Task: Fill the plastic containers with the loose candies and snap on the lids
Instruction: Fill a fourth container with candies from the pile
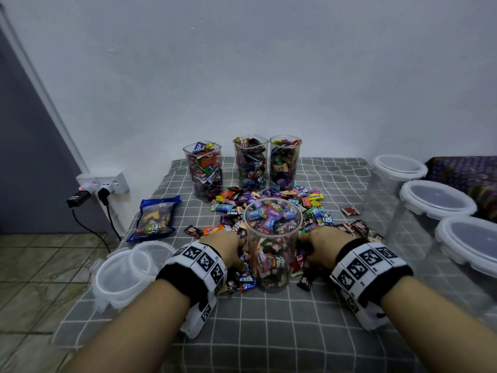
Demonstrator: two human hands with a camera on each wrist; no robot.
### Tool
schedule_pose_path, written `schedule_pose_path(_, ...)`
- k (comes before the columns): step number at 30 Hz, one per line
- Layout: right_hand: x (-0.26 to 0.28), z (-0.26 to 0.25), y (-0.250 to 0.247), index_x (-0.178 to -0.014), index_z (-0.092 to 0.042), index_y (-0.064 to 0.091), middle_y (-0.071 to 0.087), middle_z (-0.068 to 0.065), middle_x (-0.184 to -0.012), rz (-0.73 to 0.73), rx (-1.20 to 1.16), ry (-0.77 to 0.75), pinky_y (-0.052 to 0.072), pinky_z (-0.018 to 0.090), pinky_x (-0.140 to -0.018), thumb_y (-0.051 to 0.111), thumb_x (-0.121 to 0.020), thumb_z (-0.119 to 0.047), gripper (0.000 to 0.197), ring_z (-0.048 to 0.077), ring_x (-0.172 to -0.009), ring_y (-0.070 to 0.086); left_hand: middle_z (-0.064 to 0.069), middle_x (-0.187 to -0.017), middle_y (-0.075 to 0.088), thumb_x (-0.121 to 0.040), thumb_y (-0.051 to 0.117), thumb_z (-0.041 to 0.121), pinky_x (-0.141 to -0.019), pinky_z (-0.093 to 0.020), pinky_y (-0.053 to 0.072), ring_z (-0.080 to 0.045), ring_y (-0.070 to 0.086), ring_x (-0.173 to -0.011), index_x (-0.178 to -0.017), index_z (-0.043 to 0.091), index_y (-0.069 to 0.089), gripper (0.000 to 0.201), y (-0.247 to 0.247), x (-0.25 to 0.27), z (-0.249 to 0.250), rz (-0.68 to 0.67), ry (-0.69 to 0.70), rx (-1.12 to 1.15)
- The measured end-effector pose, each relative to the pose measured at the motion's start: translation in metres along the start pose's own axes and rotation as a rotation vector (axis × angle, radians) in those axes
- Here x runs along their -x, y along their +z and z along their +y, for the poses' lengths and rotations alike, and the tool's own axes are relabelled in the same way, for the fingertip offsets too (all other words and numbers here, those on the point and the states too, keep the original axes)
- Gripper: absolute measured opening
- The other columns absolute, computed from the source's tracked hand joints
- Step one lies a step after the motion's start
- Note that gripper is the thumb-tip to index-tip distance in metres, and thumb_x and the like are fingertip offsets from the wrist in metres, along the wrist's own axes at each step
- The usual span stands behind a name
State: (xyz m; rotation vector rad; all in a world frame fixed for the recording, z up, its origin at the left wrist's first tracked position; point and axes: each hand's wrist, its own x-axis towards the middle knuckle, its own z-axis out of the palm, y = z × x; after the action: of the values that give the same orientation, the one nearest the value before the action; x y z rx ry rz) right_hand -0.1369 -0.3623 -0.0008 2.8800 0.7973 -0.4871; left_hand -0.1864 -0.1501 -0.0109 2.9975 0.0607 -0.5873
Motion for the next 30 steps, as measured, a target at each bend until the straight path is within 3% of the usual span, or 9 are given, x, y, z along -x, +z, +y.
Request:
schedule_pose_path(9, 0.001, 0.000, 0.003, -0.135, -0.023, 0.045, 0.053, 0.007, -0.125, 0.111, -0.049, 0.015, 0.043, 0.030, -0.093, 0.061, -0.086, -0.020, 0.052, 0.024, -0.117, 0.051, -0.006, -0.116, 0.063, -0.086, 0.064, 0.025, -0.085, -0.031, 0.047, -0.024, 0.057, -0.109, -0.118, 0.021, 0.063, 0.032, -0.002, 0.001, -0.001, 0.114, 0.015, -0.032)
schedule_pose_path(14, 0.000, 0.003, 0.005, -0.134, -0.020, 0.043, 0.052, 0.007, -0.128, 0.117, -0.095, 0.027, 0.042, 0.030, -0.096, 0.065, -0.084, -0.021, 0.054, 0.024, -0.119, 0.050, -0.008, -0.111, 0.065, -0.088, 0.058, 0.020, -0.083, -0.032, 0.049, -0.026, 0.059, -0.104, -0.113, 0.021, 0.065, 0.026, -0.001, -0.001, -0.001, 0.142, -0.022, -0.024)
schedule_pose_path(20, -0.001, 0.006, 0.006, -0.126, -0.021, 0.052, 0.057, 0.006, -0.123, 0.157, -0.120, 0.042, 0.045, 0.033, -0.096, 0.055, -0.089, -0.016, 0.037, 0.024, -0.115, 0.053, -0.009, -0.108, 0.063, -0.089, 0.053, 0.016, -0.082, -0.035, 0.049, -0.028, 0.058, -0.102, -0.110, 0.016, 0.064, 0.024, -0.002, -0.001, -0.001, 0.207, -0.078, 0.016)
schedule_pose_path(22, -0.001, 0.006, 0.005, -0.123, -0.021, 0.055, 0.059, 0.005, -0.121, 0.173, -0.136, 0.044, 0.045, 0.032, -0.095, 0.055, -0.088, -0.016, 0.035, 0.023, -0.113, 0.054, -0.009, -0.105, 0.064, -0.088, 0.052, 0.015, -0.080, -0.035, 0.049, -0.027, 0.058, -0.101, -0.103, 0.015, 0.064, 0.019, -0.002, -0.001, -0.001, 0.231, -0.086, 0.036)
schedule_pose_path(25, 0.001, 0.007, 0.004, -0.116, -0.018, 0.058, 0.061, 0.004, -0.118, 0.226, -0.163, 0.048, 0.045, 0.030, -0.091, 0.055, -0.089, -0.016, 0.028, 0.022, -0.111, 0.055, -0.011, -0.101, 0.064, -0.087, 0.053, 0.014, -0.073, -0.033, 0.045, -0.028, 0.058, -0.097, -0.077, 0.015, 0.056, 0.010, -0.003, 0.000, -0.002, 0.278, -0.106, 0.066)
schedule_pose_path(30, 0.008, 0.010, 0.000, -0.109, -0.015, 0.060, 0.062, 0.006, -0.114, 0.326, -0.235, 0.070, 0.043, 0.029, -0.087, 0.055, -0.090, -0.018, 0.019, 0.023, -0.108, 0.055, -0.010, -0.103, 0.065, -0.089, 0.053, 0.018, -0.076, -0.033, 0.047, -0.029, 0.058, -0.101, -0.098, 0.016, 0.065, 0.014, -0.005, 0.004, -0.003, 0.382, -0.137, 0.125)
